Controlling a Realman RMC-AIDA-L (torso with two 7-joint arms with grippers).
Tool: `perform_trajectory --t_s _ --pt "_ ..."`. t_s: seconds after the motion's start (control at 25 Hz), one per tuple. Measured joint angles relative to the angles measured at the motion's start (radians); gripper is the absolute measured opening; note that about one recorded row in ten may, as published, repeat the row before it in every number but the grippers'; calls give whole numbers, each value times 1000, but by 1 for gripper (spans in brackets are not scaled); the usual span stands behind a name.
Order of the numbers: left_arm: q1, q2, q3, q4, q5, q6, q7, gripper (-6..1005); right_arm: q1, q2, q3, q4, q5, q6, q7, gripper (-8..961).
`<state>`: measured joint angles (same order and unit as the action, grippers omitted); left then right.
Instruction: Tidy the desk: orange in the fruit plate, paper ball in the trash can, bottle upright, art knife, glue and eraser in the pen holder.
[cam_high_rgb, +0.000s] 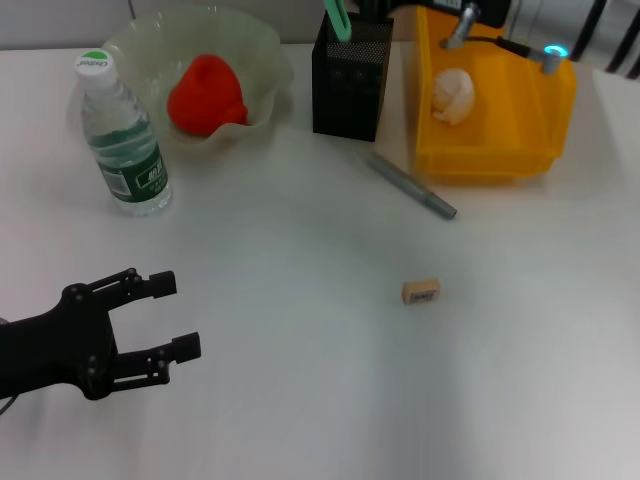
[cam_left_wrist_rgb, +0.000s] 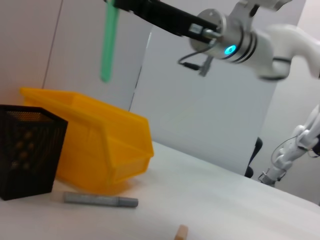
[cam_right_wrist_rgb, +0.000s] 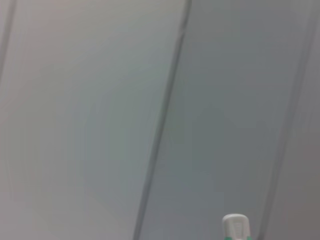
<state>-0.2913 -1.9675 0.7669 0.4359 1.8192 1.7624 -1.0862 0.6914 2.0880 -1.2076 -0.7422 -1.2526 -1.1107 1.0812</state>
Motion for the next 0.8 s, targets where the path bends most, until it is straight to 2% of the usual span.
perform_trajectory --t_s 0.16,0.28,0.44,0.64,0.8 --pt "-7 -1 0 -4 0 8 -4 861 56 2 -67 215 369 45 -307 210" --pt "-17 -3 0 -5 0 10 -25 860 106 4 -137 333 577 65 -523 220" --pt "-30 -4 -6 -2 0 13 -59 860 179 4 -233 458 790 115 -690 232" --pt "-39 -6 -8 2 -1 13 -98 860 228 4 -273 501 867 238 -707 247" --pt "-45 -7 -11 3 -6 10 -118 861 231 4 -274 512 871 256 -681 260"
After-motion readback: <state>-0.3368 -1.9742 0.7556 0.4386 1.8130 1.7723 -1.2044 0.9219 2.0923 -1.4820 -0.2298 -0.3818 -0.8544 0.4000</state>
